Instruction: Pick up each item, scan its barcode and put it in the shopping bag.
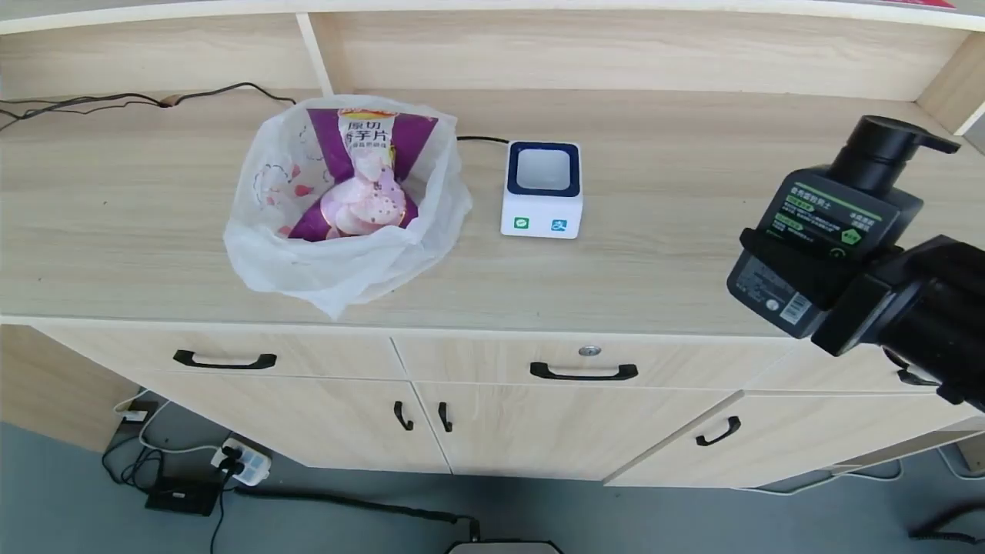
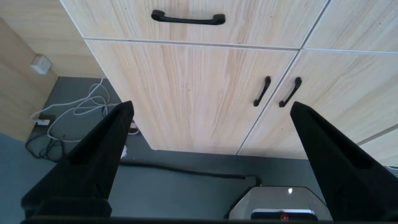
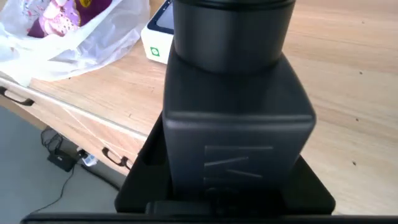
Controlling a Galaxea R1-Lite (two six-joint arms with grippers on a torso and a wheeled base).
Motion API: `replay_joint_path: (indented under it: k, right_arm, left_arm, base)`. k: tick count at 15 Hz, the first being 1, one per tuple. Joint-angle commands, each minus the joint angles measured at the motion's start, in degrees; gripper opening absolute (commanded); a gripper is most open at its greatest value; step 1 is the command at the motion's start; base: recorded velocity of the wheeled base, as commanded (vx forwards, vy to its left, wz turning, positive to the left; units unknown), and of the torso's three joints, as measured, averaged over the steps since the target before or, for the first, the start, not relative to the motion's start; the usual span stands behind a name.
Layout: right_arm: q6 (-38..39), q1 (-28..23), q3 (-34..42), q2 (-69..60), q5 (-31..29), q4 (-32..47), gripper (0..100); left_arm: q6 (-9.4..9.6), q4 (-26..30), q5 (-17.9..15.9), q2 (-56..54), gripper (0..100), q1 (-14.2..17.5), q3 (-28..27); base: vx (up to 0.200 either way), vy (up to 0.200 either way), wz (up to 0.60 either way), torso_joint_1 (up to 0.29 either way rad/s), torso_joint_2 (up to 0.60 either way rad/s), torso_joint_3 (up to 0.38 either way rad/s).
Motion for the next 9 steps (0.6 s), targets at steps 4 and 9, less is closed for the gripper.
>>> replay_joint_path:
  k: [4, 9]
  right_arm:
    - [1.6, -5.0, 3.0, -3.4, 0.0, 0.2, 0]
    - [3.9, -8.5, 3.0, -3.9, 0.2, 0.1, 0]
  left_arm:
    - [0.10, -0.1, 0.0, 0.0, 100, 0.0, 0.0]
    - [-0.16, -0.1, 0.0, 0.0, 100, 0.0, 0.0]
  base:
    - [0.000, 0.150, 0.00, -0.002, 0.00, 0.001]
    - [0.000, 0.200, 0.00, 0.009, 0.01, -0.001]
